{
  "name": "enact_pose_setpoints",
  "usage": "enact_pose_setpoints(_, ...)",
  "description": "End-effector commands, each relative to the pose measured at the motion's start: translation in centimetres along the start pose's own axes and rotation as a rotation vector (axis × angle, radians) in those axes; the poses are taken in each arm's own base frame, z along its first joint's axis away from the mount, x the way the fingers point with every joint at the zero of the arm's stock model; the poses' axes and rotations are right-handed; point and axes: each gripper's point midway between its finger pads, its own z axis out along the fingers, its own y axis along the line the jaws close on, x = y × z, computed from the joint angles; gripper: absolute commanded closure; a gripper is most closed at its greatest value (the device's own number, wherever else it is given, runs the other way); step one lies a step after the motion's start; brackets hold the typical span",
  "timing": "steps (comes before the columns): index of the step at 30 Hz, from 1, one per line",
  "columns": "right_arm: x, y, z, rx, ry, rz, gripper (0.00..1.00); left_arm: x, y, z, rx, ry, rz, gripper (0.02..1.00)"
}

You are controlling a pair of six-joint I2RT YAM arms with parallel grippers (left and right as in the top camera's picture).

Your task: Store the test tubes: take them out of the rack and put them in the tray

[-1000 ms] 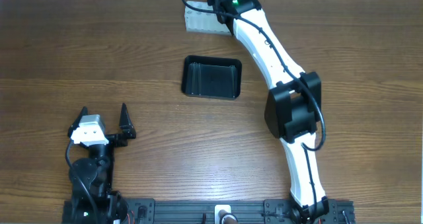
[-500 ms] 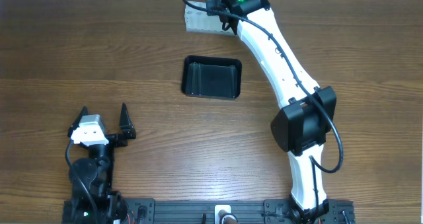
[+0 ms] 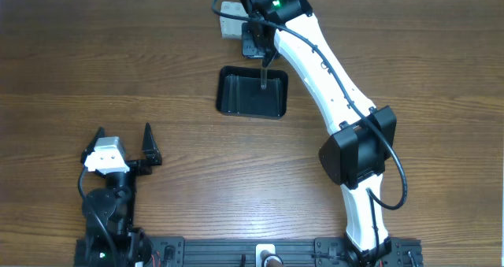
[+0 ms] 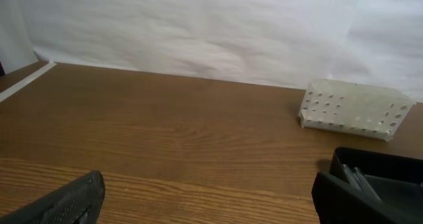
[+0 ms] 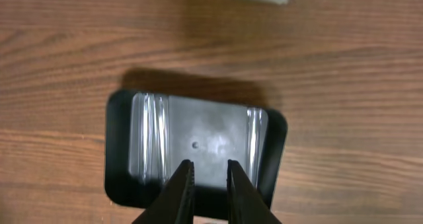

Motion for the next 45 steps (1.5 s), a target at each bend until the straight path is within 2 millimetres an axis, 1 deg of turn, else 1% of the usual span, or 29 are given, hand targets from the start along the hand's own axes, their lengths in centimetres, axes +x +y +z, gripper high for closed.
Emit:
enact_pose_setpoints(1,0.6,0.3,0.7,-0.01,0.031,0.022,0.989,0.1,0.1,0.0,0.0,-0.001,0.018,0.023)
enact_pose_setpoints(5,1.0,0.3,1.9,-0.001,0.06,0.019,0.98,0.1,0.1,0.0,0.0,-0.001,0.018,0.02)
enact_pose_setpoints(10,2.4,0.7,4.0,0.013,0.126,0.005,0.982,0.1,0.1,0.0,0.0,-0.001,0.018,0.02)
enact_pose_setpoints(30,4.5,0.8,10.4,0.051,0.236,-0.001,0.963,0.1,0.0,0.0,0.0,-0.001,0.018,0.023)
enact_pose_setpoints(35,5.1,1.3,11.6,0.03,0.264,0.02,0.958,0.1,0.0,0.0,0.0,-0.001,0.018,0.02)
enact_pose_setpoints(45,6.1,1.8,13.0,0.009,0.31,0.032,0.954,0.1,0.1,0.0,0.0,-0.001,0.018,0.02)
